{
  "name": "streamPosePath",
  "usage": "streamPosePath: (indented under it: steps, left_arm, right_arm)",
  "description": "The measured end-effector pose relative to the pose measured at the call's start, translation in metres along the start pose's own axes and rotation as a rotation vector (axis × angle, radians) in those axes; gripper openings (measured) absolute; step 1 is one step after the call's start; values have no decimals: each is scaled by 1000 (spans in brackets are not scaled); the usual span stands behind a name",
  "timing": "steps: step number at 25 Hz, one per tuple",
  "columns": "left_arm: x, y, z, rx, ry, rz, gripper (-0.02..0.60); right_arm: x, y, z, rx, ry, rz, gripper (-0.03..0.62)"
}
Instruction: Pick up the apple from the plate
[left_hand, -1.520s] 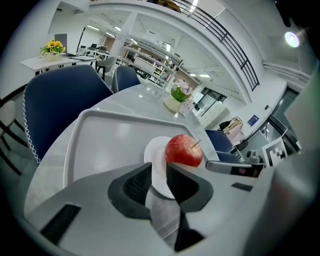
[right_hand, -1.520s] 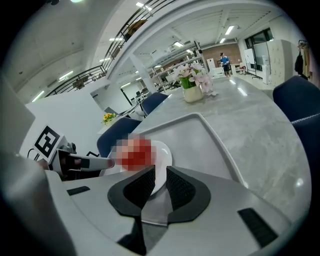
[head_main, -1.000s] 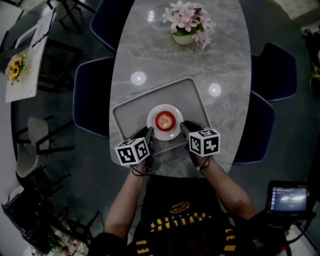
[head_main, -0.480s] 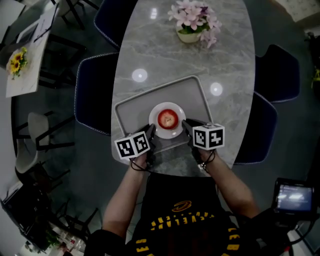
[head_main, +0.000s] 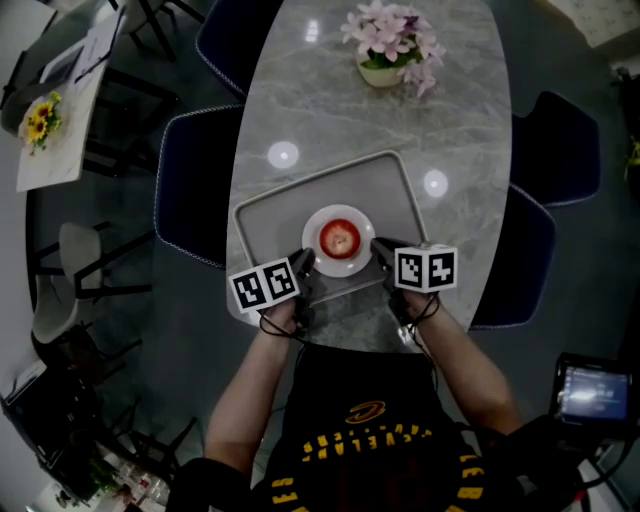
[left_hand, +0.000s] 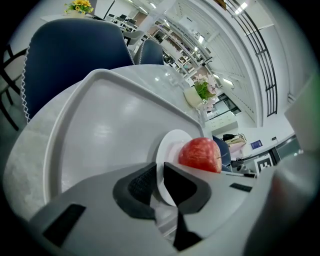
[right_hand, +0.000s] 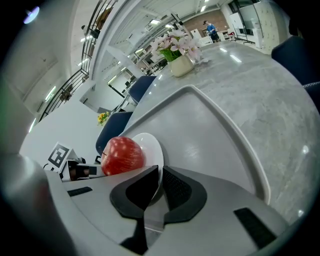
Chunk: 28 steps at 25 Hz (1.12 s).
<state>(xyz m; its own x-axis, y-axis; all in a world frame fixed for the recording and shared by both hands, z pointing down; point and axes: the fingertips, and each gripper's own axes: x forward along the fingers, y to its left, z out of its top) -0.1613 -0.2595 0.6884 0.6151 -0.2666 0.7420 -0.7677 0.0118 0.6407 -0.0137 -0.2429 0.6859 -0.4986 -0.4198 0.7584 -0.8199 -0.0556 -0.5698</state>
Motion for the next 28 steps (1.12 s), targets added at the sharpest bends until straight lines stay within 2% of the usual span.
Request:
streamPosePath:
  steps: [8,19,28]
  left_arm:
    - [-12,-5,-4,-9,-1,-19,46]
    - [-28,-19,-22,27,19,-62,46]
    - [-42,-37,-64,92,82,-117,43]
  right_arm:
    - [-10,8,-5,24,-21,17,37]
    - [-38,15,-22,58,-73,19,35]
    - [-77,11,-66,118,-130,-20,35]
